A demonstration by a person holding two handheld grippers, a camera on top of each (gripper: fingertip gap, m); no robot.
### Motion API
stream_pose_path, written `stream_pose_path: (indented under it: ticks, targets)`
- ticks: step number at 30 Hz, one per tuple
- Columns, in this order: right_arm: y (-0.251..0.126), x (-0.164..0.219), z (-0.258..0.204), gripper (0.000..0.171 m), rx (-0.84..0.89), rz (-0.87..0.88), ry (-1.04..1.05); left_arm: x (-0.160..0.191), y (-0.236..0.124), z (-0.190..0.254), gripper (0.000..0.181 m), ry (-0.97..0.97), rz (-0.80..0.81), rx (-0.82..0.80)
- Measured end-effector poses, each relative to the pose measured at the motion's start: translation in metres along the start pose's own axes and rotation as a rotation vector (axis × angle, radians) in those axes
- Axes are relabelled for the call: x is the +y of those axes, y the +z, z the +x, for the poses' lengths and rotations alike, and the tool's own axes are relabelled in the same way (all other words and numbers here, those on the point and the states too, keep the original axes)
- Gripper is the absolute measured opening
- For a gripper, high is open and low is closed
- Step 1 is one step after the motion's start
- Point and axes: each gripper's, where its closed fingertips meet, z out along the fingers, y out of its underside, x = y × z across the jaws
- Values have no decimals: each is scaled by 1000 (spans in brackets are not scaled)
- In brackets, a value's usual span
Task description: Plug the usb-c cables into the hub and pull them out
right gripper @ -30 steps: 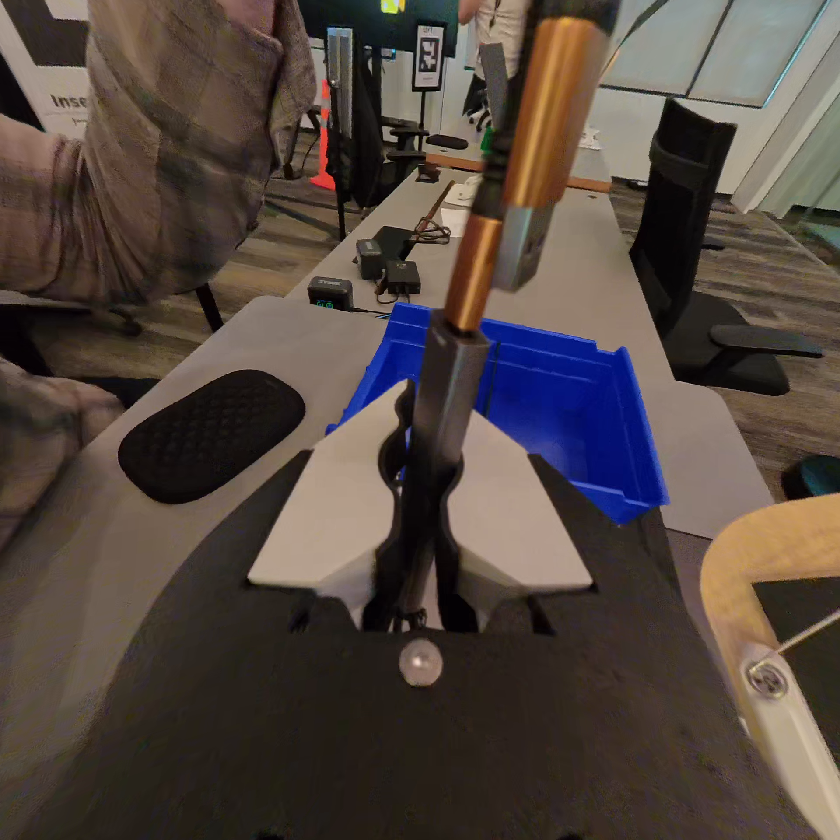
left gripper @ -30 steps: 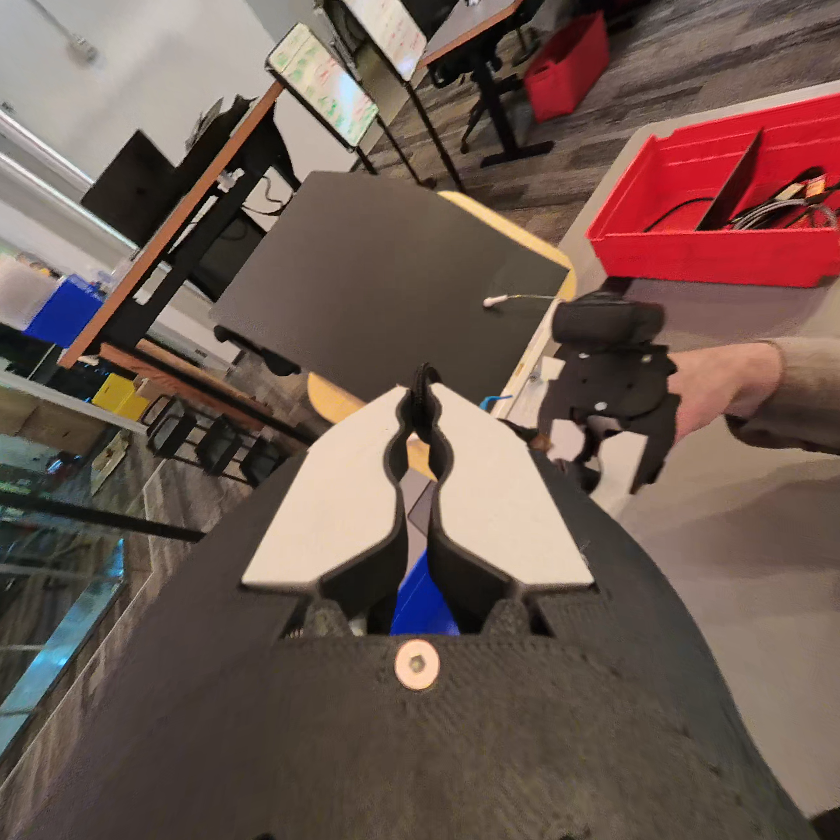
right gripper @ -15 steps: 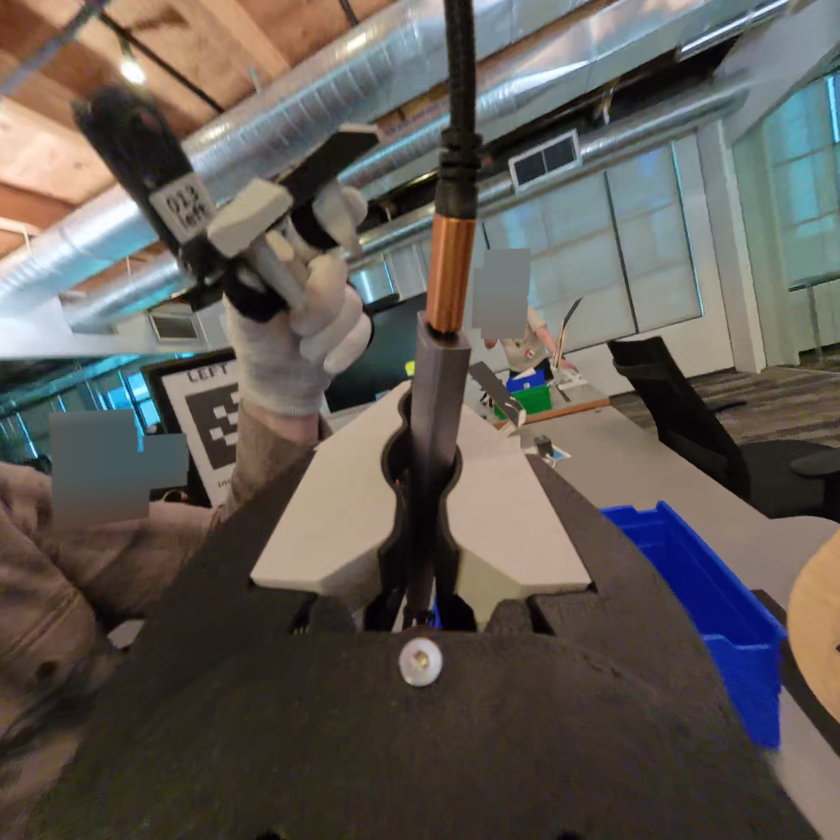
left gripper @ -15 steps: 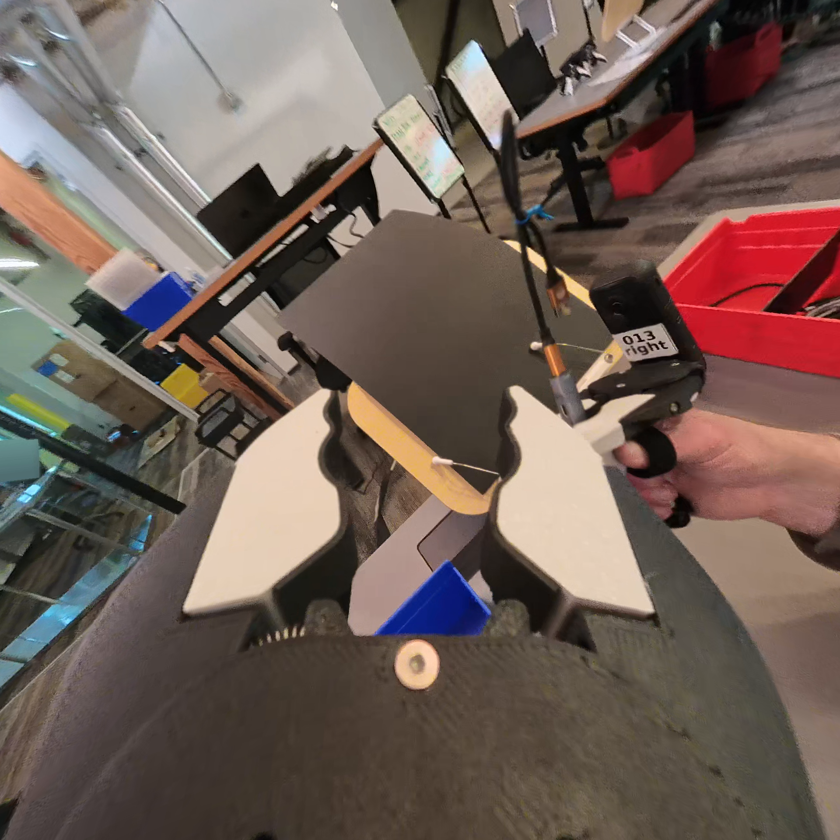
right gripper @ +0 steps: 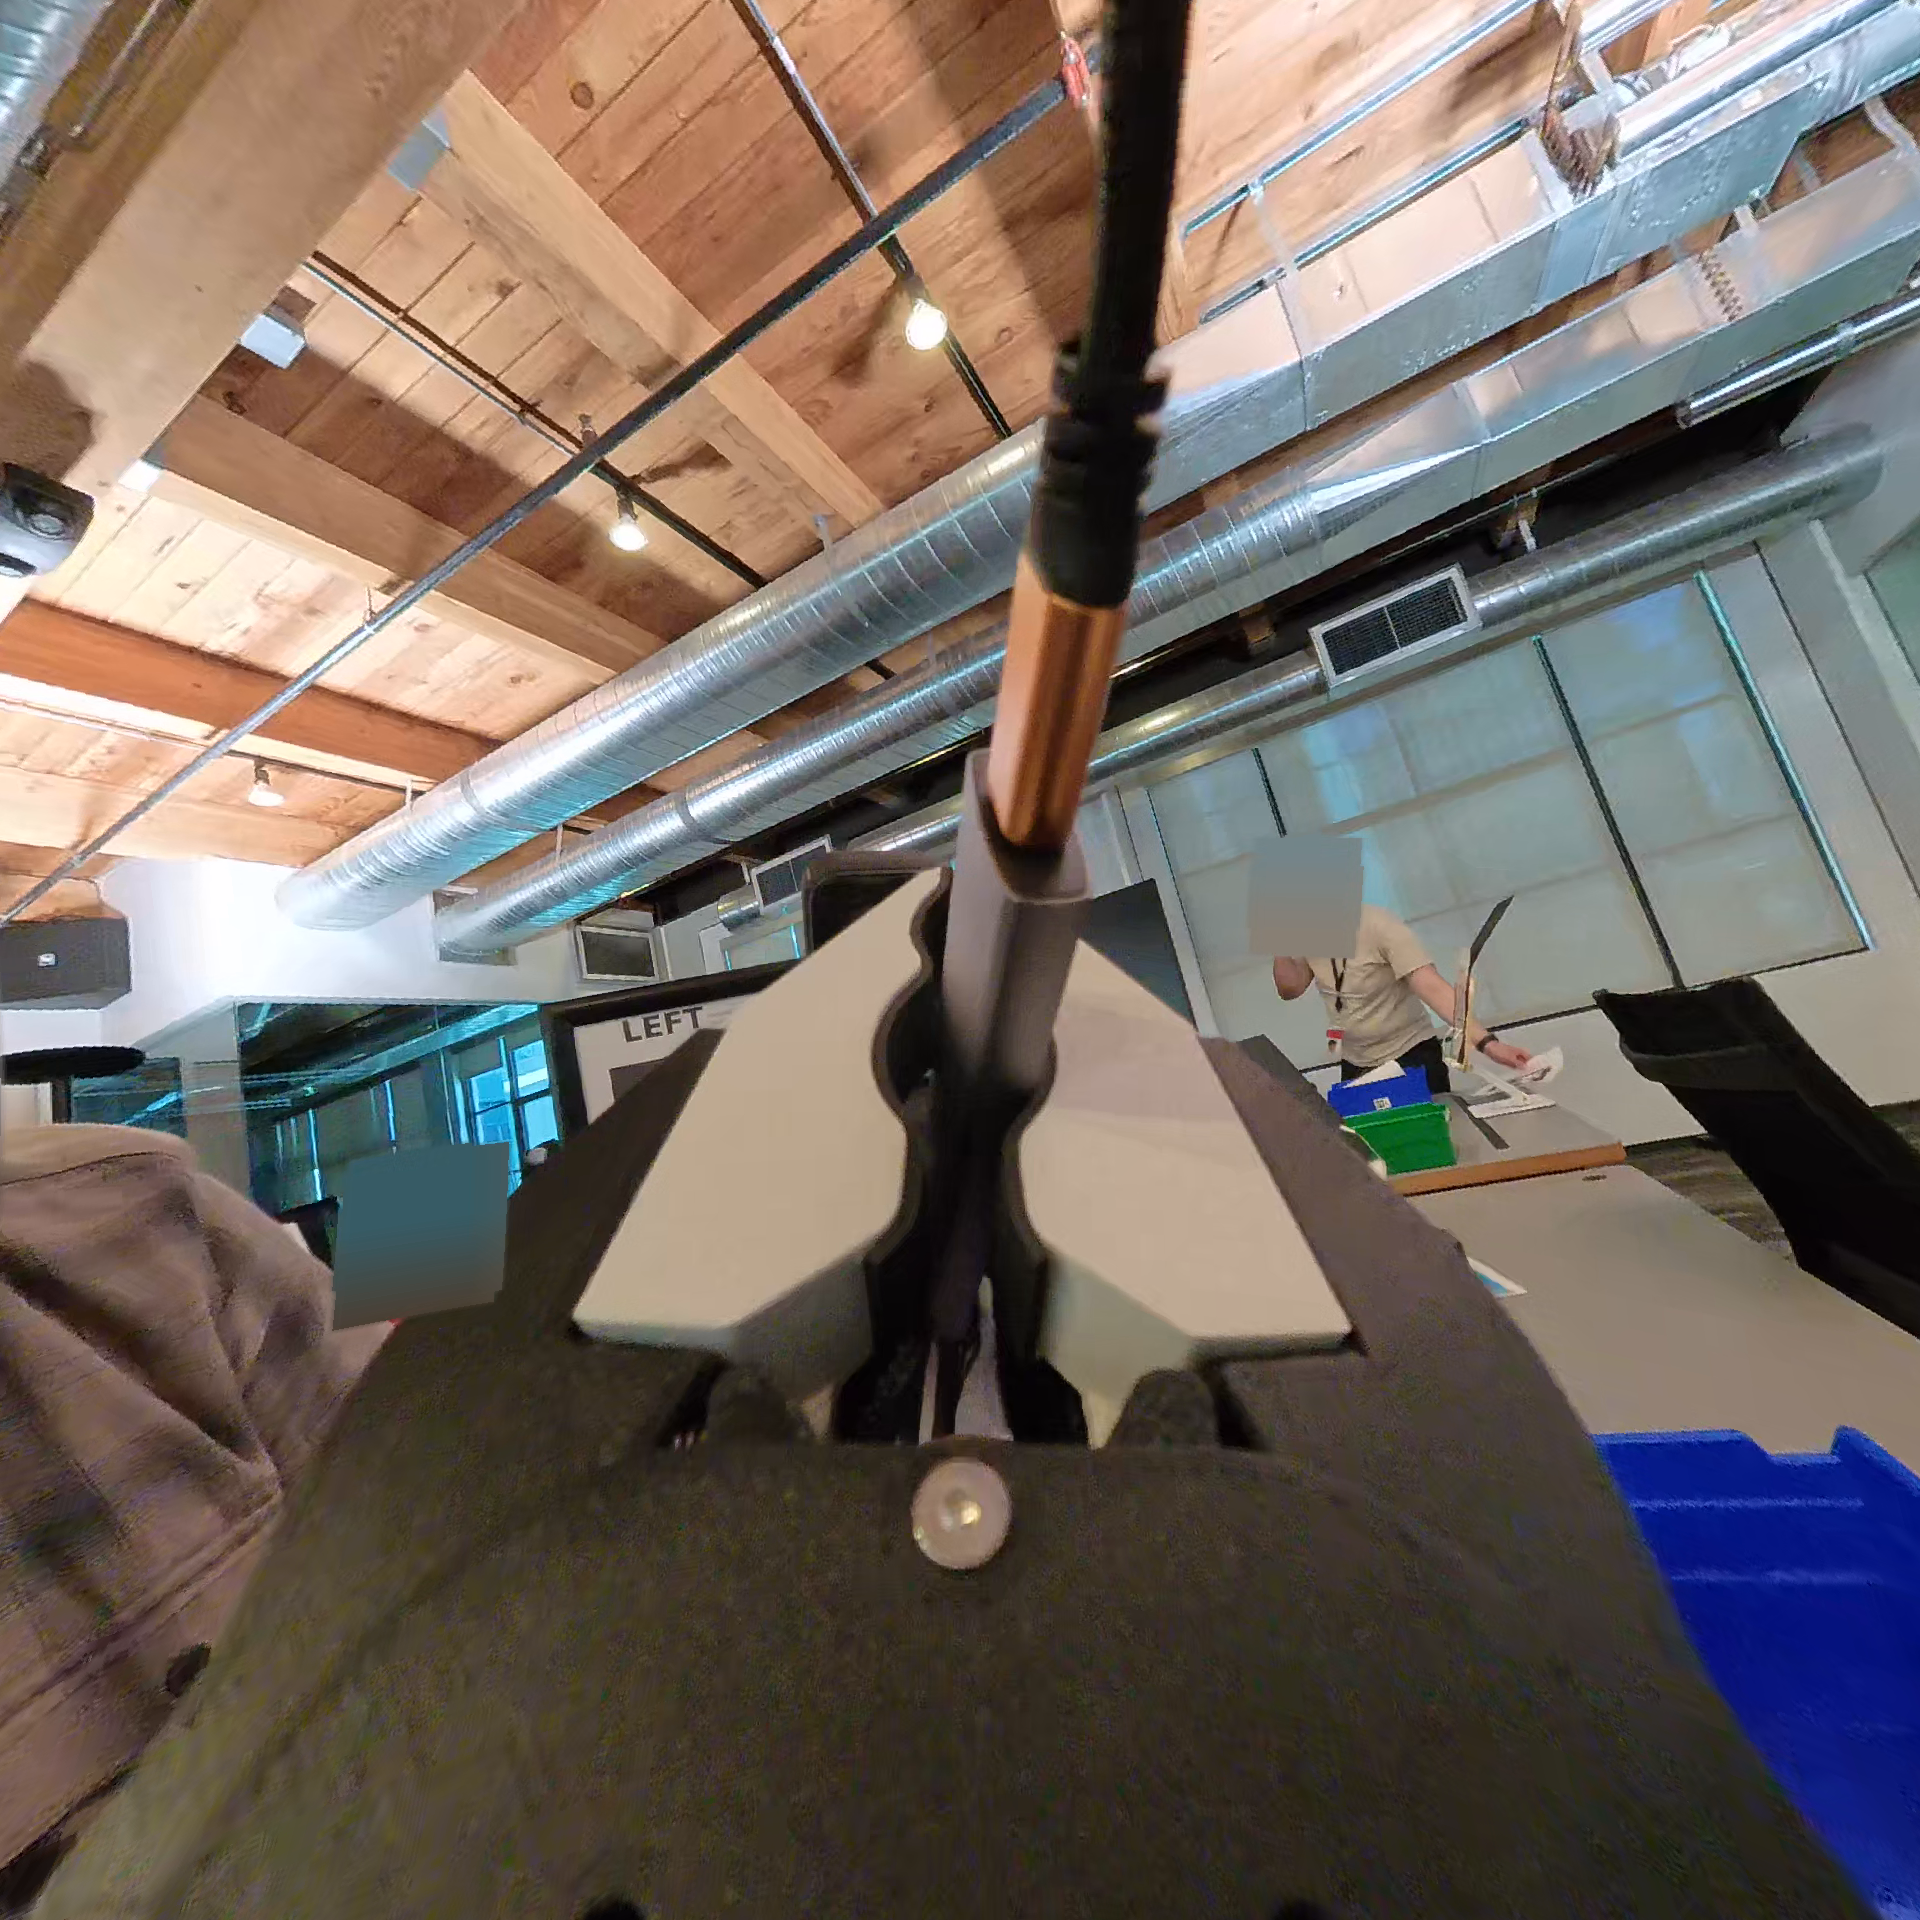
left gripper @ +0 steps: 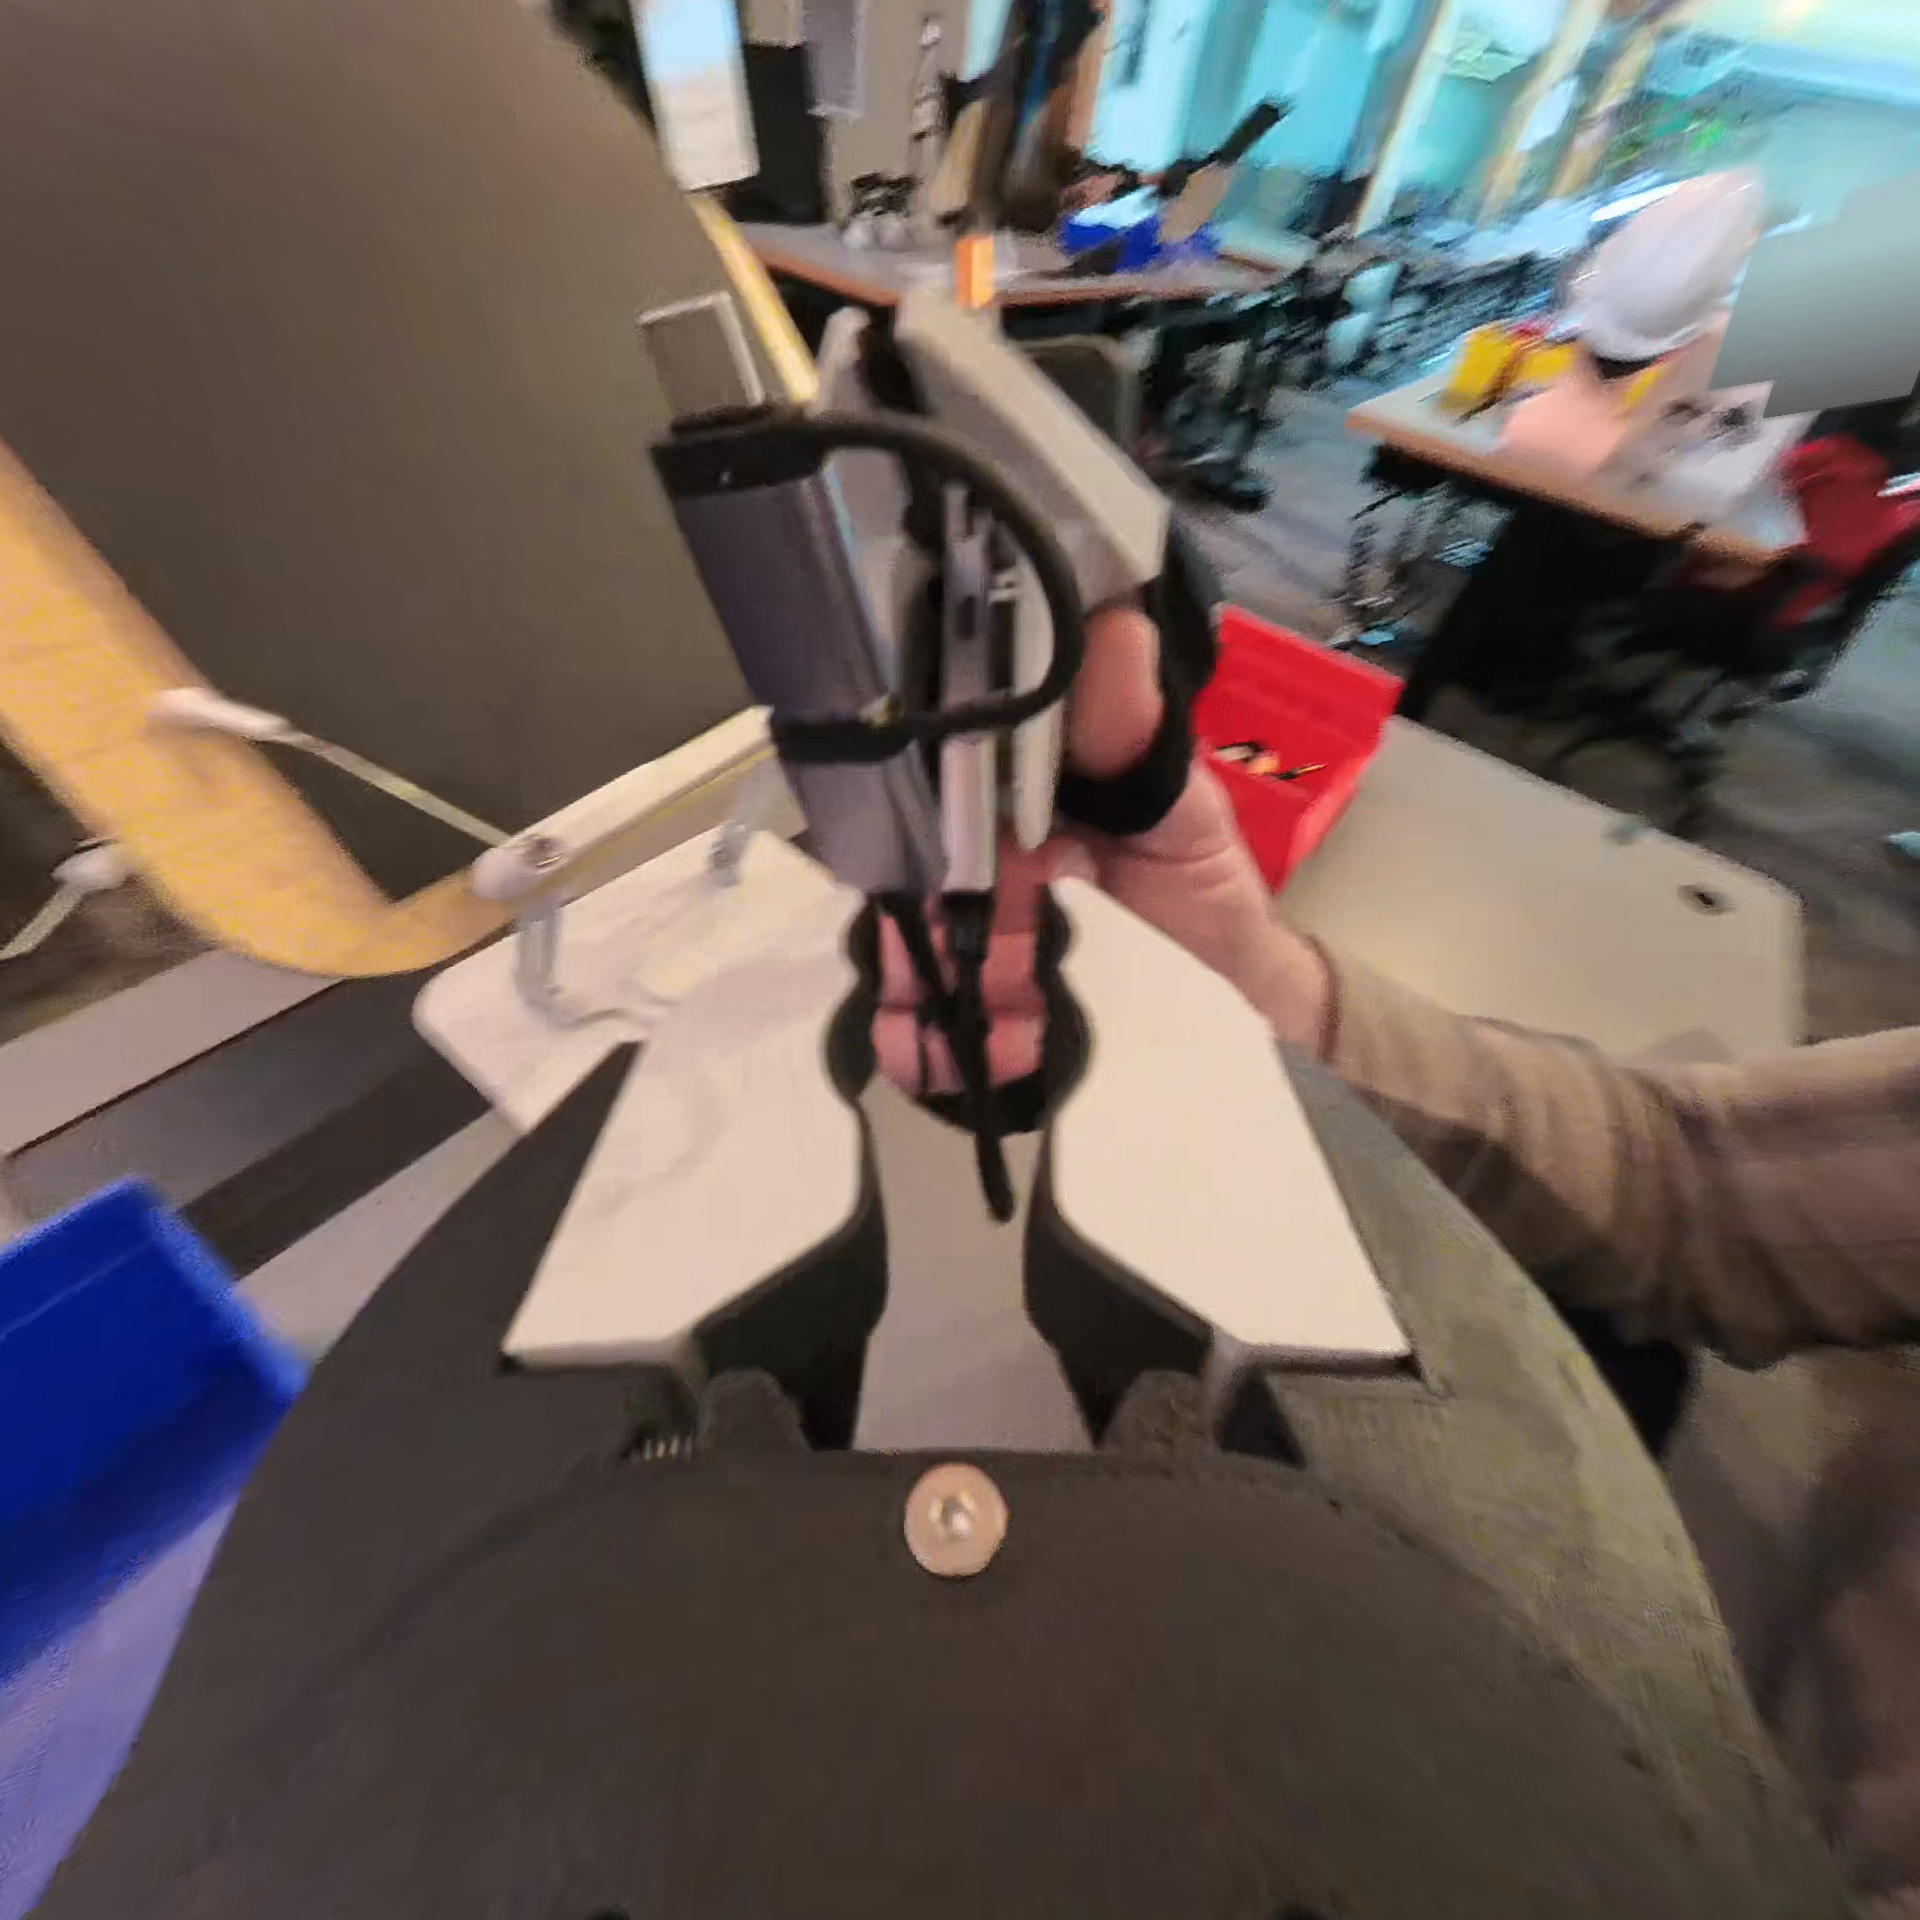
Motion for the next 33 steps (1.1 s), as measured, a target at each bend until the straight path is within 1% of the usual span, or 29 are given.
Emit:
stream_pose_path:
  ticks: [1, 4, 7, 8, 10, 12, 13, 14, 15, 17, 18, 19, 21, 22, 24, 26, 28, 29, 30, 31, 32, 33]
  targets:
    - [2, 3, 0, 0, 4, -9, 2, -3, -1, 2, 12, -15, 21, 26]
    - [3, 7, 1, 0, 7, -29, 22, -1, -5, 4, 9, -56, 31, 66]
    - [3, 14, 8, 34, 45, -123, 21, -2, -17, 4, 10, -133, 39, 114]
    - [3, 21, 10, 45, 56, -197, 25, -3, -24, 3, 9, -163, 41, 131]
    - [-8, 48, 16, 68, 82, -447, -4, -2, -39, -3, 9, -211, 44, 128]
    - [-30, 67, 23, 67, 138, -667, -75, 1, -54, -6, 9, -261, 55, 142]
    - [-46, 76, 28, 72, 180, -790, -119, 4, -60, -9, 9, -286, 58, 134]
    - [-63, 83, 30, 69, 203, -913, -160, 7, -66, -10, 9, -307, 60, 140]
    - [-79, 92, 19, 57, 151, -1036, -195, 11, -72, -10, 9, -327, 58, 150]
    - [-106, 101, -9, 54, 34, -1213, -252, 23, -81, -13, 9, -363, 40, 134]
    - [-112, 100, -21, 52, -8, -1259, -301, 28, -85, -13, 9, -380, 38, 143]
    - [-111, 92, -29, 55, -37, -1237, -394, 32, -88, -12, 9, -401, 45, 158]
    - [-87, 69, -35, 55, -41, -1110, -644, 39, -92, -6, 9, -434, 53, 206]
    - [-77, 63, -38, 55, -43, -1076, -745, 44, -92, -2, 9, -450, 48, 221]
    - [-71, 57, -27, 55, 31, -1101, -934, 57, -90, 6, 9, -470, 20, 241]
    - [-74, 60, -10, 52, 102, -1192, -1073, 68, -88, 13, 9, -492, -6, 251]
    - [-90, 77, 5, 46, 120, -1345, -1073, 75, -88, 21, 9, -511, -16, 278]
    - [-100, 87, 11, 37, 110, -1419, -1052, 78, -89, 23, 9, -517, -18, 281]
    - [-106, 96, 13, 23, 88, -1462, -1021, 78, -91, 24, 9, -518, -17, 286]
    - [-107, 102, 14, 4, 70, -1472, -995, 79, -93, 26, 9, -518, -14, 291]
    - [-107, 108, 14, 0, 51, -1478, -970, 80, -95, 26, 9, -526, -10, 289]
    - [-109, 112, 13, 0, 32, -1493, -945, 82, -97, 26, 9, -538, -7, 287]
